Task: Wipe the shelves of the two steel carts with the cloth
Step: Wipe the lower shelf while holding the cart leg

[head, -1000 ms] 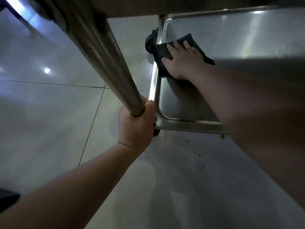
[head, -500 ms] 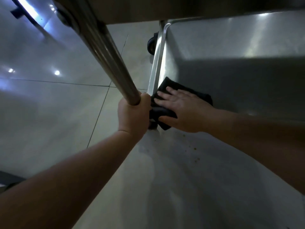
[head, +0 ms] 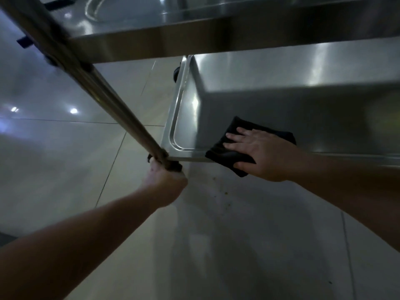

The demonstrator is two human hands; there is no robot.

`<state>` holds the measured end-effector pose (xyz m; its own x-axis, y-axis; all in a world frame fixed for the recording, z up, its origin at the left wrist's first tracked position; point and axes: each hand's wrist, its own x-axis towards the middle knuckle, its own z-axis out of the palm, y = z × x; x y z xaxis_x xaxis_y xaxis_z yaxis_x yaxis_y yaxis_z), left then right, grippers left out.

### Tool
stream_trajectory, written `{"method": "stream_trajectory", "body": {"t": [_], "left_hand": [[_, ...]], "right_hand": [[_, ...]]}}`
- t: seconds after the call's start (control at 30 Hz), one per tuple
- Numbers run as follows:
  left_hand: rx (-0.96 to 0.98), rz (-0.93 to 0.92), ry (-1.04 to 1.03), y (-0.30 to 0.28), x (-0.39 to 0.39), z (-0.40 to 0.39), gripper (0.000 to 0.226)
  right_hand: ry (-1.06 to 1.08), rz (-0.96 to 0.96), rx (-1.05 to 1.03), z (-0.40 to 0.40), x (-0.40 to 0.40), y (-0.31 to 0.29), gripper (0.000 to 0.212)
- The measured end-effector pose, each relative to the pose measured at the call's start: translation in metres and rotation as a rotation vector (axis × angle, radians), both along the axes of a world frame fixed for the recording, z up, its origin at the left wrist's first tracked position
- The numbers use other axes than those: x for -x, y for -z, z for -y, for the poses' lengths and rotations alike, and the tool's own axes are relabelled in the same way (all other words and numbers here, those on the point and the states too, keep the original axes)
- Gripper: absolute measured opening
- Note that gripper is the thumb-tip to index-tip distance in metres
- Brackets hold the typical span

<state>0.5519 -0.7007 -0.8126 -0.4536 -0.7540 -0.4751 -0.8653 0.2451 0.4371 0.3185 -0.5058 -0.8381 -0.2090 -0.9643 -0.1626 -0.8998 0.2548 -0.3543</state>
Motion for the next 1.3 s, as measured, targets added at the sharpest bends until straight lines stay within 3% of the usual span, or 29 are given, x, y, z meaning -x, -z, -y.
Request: {"method": "stream_trajectory", "body": {"t": [0.07,0.17,0.27,0.33,0.5,0.63,0.9,1.07,1.3], "left_hand": [[0.013,0.109,0.046,0.003,0.003,-0.016,0.104],[-0.041,0.129,0.134,0.006,0.011,-0.042,0.085],[-0.009,0.191,0.411,0.004,0.027,-0.077,0.086],[0.061,0.103,0.574,-0.003,0.048,-0.099,0.084],[0.290,-0.067,0.970,-0.016,0.102,-0.144,0.051],[0.446,-0.171,1.158,-0.019,0.127,-0.179,0.054],[0.519,-0.212,1.305,0.004,0.171,-0.231,0.082],[0.531,-0.219,1.330,0.024,0.208,-0.272,0.089],[0.547,-0.228,1.304,0.041,0.237,-0.300,0.094]], "right_hand": [[0.011,-0.013,0.002,-0.022,0.011,0.001,0.067],[0.034,-0.022,0.010,-0.055,0.025,0.003,0.065],[0.067,-0.031,0.009,-0.087,0.039,0.004,0.065],[0.092,-0.038,0.012,-0.112,0.049,0.005,0.065],[0.135,-0.052,-0.003,-0.177,0.080,0.005,0.066],[0.153,-0.089,-0.039,-0.231,0.107,0.004,0.067],[0.316,-0.091,-0.108,-0.335,0.148,-0.008,0.069],[0.425,-0.090,-0.195,-0.391,0.168,-0.016,0.079],[0.559,-0.158,-0.272,-0.454,0.197,-0.015,0.076]]}}
